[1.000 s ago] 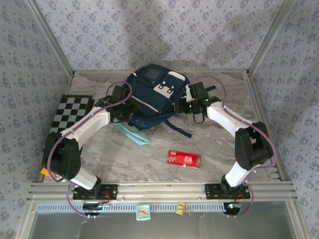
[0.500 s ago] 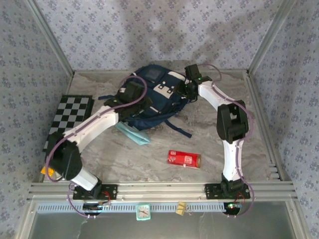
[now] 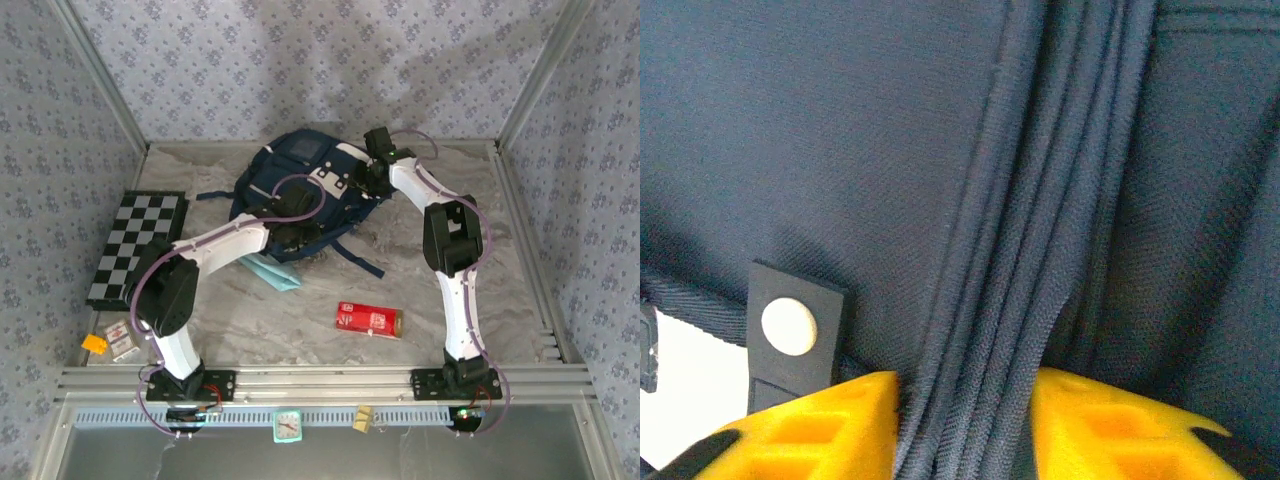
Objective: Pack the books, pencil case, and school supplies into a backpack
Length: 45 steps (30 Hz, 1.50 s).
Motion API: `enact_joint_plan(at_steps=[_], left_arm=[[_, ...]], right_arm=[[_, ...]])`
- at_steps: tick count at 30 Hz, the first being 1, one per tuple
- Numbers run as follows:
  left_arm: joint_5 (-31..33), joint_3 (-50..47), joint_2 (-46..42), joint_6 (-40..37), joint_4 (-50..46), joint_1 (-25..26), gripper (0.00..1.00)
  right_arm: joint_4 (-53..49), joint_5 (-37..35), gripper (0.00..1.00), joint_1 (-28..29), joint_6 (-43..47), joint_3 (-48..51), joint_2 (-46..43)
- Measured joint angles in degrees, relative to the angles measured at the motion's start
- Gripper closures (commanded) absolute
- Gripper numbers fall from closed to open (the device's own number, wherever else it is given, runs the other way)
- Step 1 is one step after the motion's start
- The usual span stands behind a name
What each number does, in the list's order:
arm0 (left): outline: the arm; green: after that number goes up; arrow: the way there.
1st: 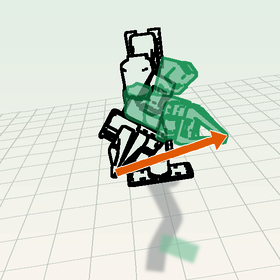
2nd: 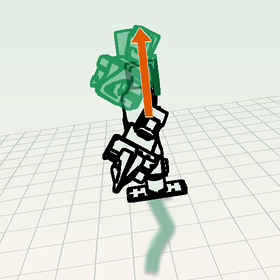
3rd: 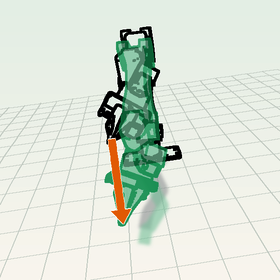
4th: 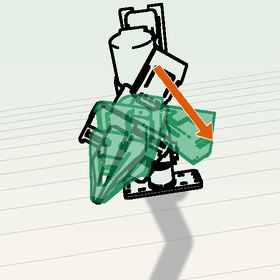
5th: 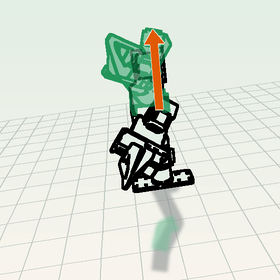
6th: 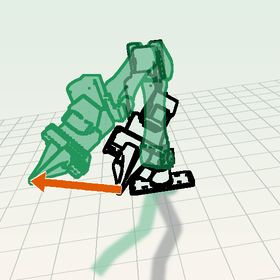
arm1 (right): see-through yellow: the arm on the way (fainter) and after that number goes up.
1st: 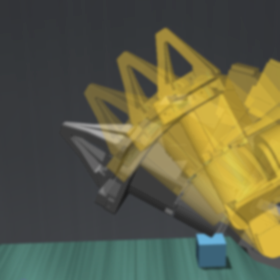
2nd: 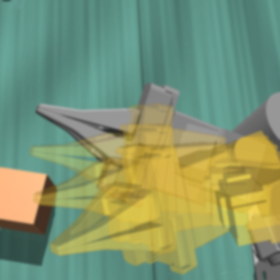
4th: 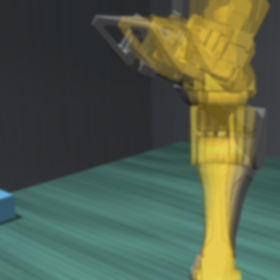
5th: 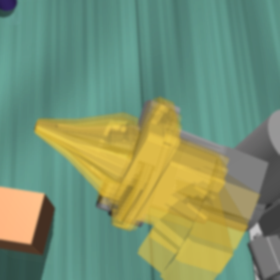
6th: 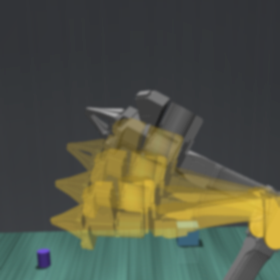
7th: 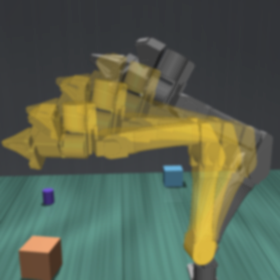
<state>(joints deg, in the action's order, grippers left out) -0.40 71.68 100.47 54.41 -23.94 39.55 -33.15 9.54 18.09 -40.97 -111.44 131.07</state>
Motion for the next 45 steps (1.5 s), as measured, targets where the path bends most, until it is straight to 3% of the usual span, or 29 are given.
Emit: enact_joint_plan(at_steps=[3, 8, 15, 25, 30, 35, 39, 45], left_arm=[[-0.02, -1.73, 0.09, 0.02, 0.35, -0.02, 0.81], [-0.2, -1.75, 2.1, -0.72, 0.74, -0.28, 0.83], [-0.74, -1.6, 3.72, -2.03, 1.27, -2.16, 0.83], [-1.05, 3.89, 9.01, -8.81, 0.09, -7.78, 0.82], [0.2, 6.49, 10.97, -14.4, 1.7, -9.49, 0.8], [0.22, 6.69, 10.78, -18.88, 3.02, -9.86, 0.69], [0.09, 5.75, 7.41, -19.54, 2.38, -8.5, 0.58], [1.09, 6.08, 0.57, -16.76, 0.42, -0.35, 0.55]], right_arm=[[2.23, 0.0, 0.9, 0.0, -1.4, 1.27, -0.31], [4.79, 0.79, 1.0, -0.59, -3.58, 3.21, -1.44], [9.68, 2.47, 1.0, -1.36, -4.98, 8.66, -4.57], [20.98, 3.41, 1.0, -3.87, -9.68, 34.88, -23.98], [23.15, 1.07, 1.0, -2.49, -12.31, 45.46, -34.03], [25.49, -0.33, 1.0, -1.57, -14.99, 50.14, -38.25], [30.18, -1.2, 1.0, -1.2, -16.85, 54.58, -40.87], [33.2, -1.99, 1.0, -0.79, -20.2, 58.01, -45.44]])
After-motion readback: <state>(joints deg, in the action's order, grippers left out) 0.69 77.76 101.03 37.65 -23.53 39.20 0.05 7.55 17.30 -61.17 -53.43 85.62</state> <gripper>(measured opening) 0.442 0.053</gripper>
